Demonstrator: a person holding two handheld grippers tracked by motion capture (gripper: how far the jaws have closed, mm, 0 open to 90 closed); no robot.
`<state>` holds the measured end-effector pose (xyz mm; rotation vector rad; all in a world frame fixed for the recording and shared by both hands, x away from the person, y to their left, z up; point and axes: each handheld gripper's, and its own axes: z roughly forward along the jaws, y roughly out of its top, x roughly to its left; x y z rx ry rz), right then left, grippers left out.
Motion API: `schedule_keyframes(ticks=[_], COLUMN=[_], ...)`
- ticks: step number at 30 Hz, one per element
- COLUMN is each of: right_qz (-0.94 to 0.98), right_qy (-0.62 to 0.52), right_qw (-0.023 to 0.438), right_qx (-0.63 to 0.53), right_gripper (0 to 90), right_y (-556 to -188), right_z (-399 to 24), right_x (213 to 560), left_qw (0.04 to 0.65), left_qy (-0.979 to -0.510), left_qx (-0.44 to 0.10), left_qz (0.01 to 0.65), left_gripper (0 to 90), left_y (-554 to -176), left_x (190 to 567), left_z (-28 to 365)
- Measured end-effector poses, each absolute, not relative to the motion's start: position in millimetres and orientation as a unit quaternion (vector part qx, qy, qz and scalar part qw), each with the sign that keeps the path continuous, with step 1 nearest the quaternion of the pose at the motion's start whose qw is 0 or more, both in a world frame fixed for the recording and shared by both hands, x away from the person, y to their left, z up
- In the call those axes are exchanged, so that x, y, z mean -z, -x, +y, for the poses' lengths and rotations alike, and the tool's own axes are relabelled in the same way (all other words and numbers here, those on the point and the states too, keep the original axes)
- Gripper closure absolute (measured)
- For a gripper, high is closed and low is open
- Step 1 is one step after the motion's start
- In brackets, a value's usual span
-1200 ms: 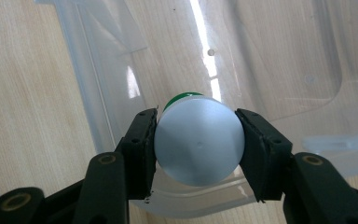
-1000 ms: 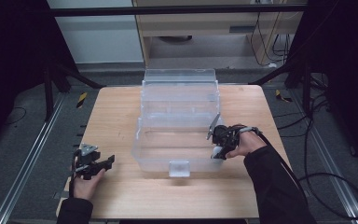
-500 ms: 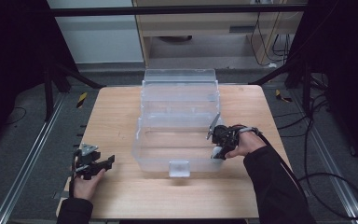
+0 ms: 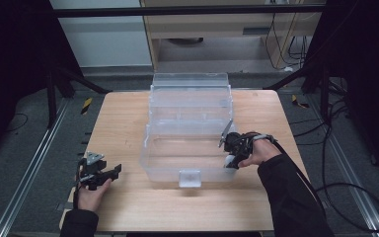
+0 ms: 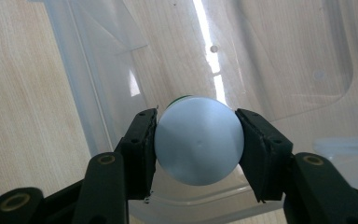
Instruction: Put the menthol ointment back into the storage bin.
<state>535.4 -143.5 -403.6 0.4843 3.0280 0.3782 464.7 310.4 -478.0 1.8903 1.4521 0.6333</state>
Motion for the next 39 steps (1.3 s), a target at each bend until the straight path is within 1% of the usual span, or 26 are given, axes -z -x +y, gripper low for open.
schedule_keyframes(ticks=[23, 28, 33, 36, 39], right_qz=[0.979, 0.976, 0.969, 0.958, 0.949], right_qy=[-0.160, -0.169, -0.182, -0.200, -0.206], right_qw=[0.025, 0.027, 0.043, 0.067, 0.089], right_qx=[-0.124, -0.137, -0.162, -0.196, -0.221], right_gripper=[49.1, 46.6, 43.7, 37.8, 36.6], right_y=[-535, -535, -529, -519, -510], right_z=[-143, -145, -153, -165, -176], right_x=[403, 399, 386, 371, 361], left_qw=[0.332, 0.333, 0.333, 0.334, 0.334], left_qy=[-0.722, -0.722, -0.722, -0.721, -0.721], left_qx=[-0.243, -0.244, -0.244, -0.244, -0.244], left_qz=[0.556, 0.556, 0.556, 0.556, 0.556], left_gripper=[36.1, 36.1, 36.1, 36.1, 36.1], left_y=[-465, -464, -464, -464, -464], left_x=[478, 477, 477, 477, 477], left_z=[311, 311, 311, 310, 310])
